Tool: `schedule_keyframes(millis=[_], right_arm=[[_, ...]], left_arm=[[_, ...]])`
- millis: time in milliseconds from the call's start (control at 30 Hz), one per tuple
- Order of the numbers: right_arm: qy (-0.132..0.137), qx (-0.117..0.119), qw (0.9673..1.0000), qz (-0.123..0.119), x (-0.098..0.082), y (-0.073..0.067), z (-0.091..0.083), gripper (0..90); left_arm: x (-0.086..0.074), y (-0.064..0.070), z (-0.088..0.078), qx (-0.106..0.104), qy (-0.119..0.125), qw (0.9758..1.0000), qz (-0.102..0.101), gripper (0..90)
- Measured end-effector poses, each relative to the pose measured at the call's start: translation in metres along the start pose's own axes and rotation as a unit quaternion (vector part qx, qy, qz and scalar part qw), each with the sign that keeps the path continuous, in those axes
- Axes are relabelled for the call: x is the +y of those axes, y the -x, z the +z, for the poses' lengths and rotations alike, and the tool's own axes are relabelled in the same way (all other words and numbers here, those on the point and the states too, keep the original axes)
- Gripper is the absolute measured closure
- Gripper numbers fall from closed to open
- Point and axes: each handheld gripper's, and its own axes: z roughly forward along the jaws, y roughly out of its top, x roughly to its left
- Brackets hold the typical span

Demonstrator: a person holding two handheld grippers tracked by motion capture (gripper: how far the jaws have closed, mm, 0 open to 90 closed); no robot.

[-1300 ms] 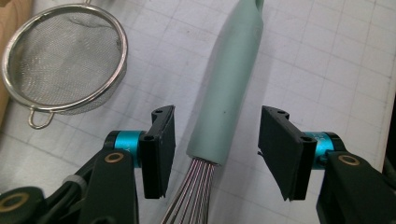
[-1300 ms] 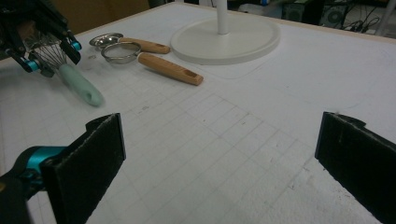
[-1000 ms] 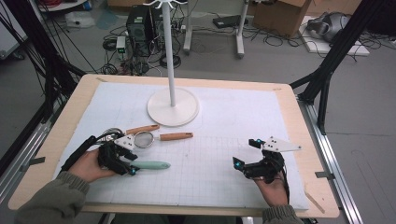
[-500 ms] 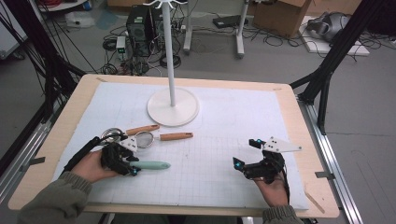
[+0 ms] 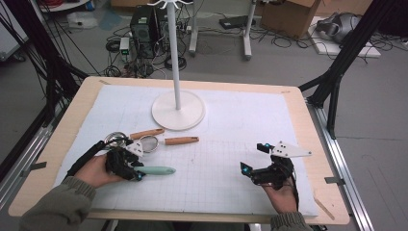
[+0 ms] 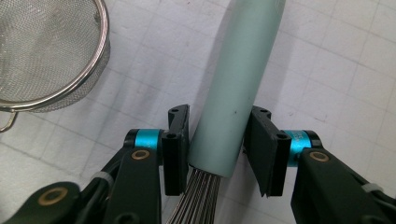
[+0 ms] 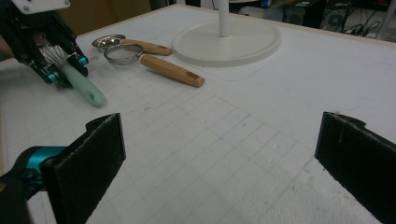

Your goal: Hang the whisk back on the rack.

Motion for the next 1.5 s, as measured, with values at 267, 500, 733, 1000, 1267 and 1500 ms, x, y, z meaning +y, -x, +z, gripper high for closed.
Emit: schedule_keyframes(millis=[267,500,733,1000,1267,1500], right_arm=[[-0.001,-0.001,1.0,0.003,0.0,0.0,-0.001,0.3],[0.002,-0.002,1.0,-0.001,0.0,0.0,-0.001,0.2],[0.002,-0.002,1.0,0.0,0.0,0.001,-0.001,0.2],[0.0,-0.001,1.0,0.002,0.0,0.0,0.0,0.2],[-0.001,0.008,1.0,0.004,-0.001,-0.002,0.005,0.3],[-0.01,0.024,0.9995,0.021,-0.001,-0.004,0.01,0.3]], left_arm=[[0.002,0.002,0.0,0.004,-0.006,0.9999,0.009,63.1],[0.004,0.005,-0.001,0.003,-0.016,0.9997,0.015,65.1],[0.006,0.006,-0.001,0.006,-0.027,0.9994,0.022,68.7],[0.007,0.007,-0.003,0.001,-0.025,0.9994,0.022,69.1],[0.007,0.007,-0.008,0.001,-0.01,0.9998,0.016,69.1],[0.01,0.009,-0.017,0.0,0.006,0.9998,0.02,69.2]])
